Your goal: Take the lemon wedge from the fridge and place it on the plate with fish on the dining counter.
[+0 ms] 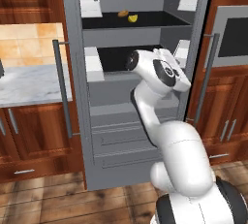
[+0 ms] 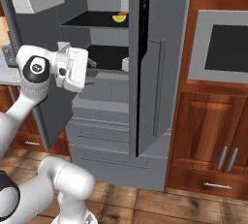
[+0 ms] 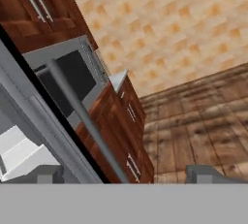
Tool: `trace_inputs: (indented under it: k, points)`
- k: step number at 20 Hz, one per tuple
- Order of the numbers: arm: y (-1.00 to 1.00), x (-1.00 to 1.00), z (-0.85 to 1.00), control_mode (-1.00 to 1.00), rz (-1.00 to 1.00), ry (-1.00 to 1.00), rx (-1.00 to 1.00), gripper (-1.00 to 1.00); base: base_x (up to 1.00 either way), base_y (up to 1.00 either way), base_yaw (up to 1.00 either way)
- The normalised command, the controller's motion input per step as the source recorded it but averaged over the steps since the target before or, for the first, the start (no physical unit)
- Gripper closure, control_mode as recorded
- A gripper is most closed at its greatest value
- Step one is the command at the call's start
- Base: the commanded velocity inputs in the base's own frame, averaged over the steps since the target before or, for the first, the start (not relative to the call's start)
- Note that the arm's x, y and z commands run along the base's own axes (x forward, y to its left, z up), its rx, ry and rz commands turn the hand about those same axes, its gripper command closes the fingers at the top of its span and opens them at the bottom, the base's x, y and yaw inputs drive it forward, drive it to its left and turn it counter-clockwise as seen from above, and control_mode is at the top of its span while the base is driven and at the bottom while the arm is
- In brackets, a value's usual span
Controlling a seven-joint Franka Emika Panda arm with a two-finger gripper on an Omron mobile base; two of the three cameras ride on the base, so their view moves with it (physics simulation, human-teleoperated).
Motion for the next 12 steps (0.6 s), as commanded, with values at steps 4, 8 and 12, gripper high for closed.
trace_inputs:
  k: [4, 8, 12]
  points:
    - [-0.26, 0.89, 0.01, -1.0, -0.01, 0.16, 0.1, -1.0, 0.0, 0.0, 0.0]
    - [-0.09, 1.0, 0.0, -1.0, -0.02, 0.18, 0.04, -1.0, 0.0, 0.0, 0.0]
    - [-0.23, 0.86, 0.0, -1.0, -0.02, 0.15, 0.0, -1.0, 0.0, 0.0, 0.0]
